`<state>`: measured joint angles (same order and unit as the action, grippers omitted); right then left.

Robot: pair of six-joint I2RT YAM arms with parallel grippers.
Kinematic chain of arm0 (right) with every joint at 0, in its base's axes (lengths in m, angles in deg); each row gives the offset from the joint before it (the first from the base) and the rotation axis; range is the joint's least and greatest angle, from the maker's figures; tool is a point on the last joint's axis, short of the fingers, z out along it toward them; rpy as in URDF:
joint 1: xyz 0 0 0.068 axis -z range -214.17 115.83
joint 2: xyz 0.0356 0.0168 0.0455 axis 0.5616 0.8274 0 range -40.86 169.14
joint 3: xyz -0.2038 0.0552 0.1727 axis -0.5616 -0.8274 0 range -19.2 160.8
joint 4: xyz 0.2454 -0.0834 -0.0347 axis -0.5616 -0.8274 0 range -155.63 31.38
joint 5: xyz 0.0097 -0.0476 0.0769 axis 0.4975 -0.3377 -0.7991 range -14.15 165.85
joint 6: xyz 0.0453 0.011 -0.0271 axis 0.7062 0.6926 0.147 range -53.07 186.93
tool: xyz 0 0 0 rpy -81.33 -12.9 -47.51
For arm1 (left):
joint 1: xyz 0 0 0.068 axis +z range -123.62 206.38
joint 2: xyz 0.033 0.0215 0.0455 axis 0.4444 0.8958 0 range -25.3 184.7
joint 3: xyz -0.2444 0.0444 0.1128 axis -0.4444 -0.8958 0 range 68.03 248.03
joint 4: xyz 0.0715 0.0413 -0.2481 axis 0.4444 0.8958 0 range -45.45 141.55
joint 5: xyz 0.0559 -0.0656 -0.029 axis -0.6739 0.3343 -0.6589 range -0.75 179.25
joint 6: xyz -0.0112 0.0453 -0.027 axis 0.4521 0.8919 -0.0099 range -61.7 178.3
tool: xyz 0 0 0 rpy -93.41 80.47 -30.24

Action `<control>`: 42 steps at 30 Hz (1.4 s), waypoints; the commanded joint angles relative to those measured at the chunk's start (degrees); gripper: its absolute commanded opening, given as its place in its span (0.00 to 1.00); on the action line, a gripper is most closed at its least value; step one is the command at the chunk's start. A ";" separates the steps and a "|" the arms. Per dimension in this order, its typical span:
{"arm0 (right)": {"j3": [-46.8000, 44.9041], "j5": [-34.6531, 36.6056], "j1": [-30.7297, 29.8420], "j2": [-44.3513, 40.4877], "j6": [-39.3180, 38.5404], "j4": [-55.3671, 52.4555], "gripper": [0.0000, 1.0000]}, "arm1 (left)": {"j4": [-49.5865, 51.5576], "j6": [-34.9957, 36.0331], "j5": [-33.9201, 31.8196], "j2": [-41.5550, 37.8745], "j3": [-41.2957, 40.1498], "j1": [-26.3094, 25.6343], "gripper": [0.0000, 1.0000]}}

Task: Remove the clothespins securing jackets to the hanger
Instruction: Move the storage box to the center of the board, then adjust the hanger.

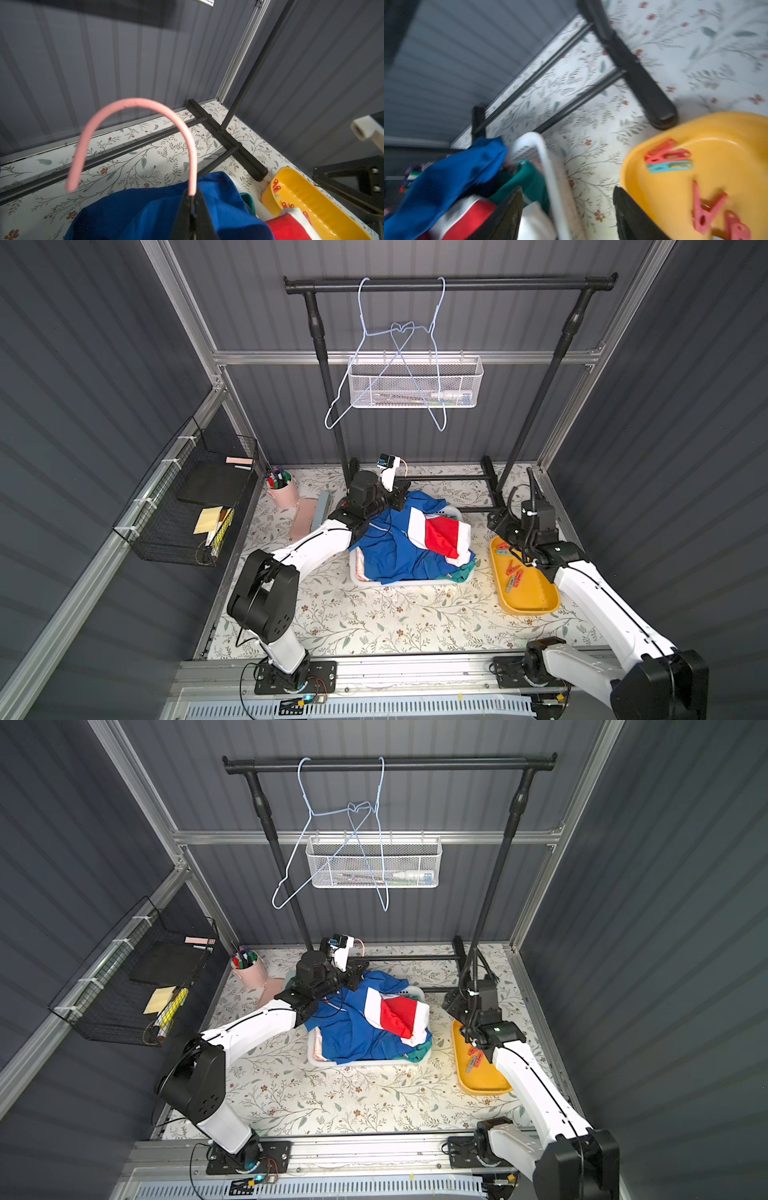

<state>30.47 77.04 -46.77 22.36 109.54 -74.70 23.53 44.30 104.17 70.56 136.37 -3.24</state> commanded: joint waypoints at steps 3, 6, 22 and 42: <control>11.87 -8.40 -9.98 5.16 -9.66 -0.21 0.74 | 2.51 -6.74 -2.31 -2.60 1.42 -3.01 0.00; 15.30 -9.58 -13.85 7.75 -11.70 -1.49 0.70 | 3.10 -8.10 -4.01 -2.51 2.20 -3.50 0.00; 10.34 3.02 -26.82 4.60 -7.94 -13.55 0.75 | 15.03 -9.59 -21.99 -2.33 10.38 -14.10 0.00; 2.77 -4.81 -16.73 14.03 -7.94 -2.76 0.75 | 14.60 -17.56 -24.38 0.27 3.86 -17.62 0.06</control>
<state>32.20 73.08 -64.30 32.92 101.17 -77.26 39.20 28.50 77.46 70.10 142.14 -22.04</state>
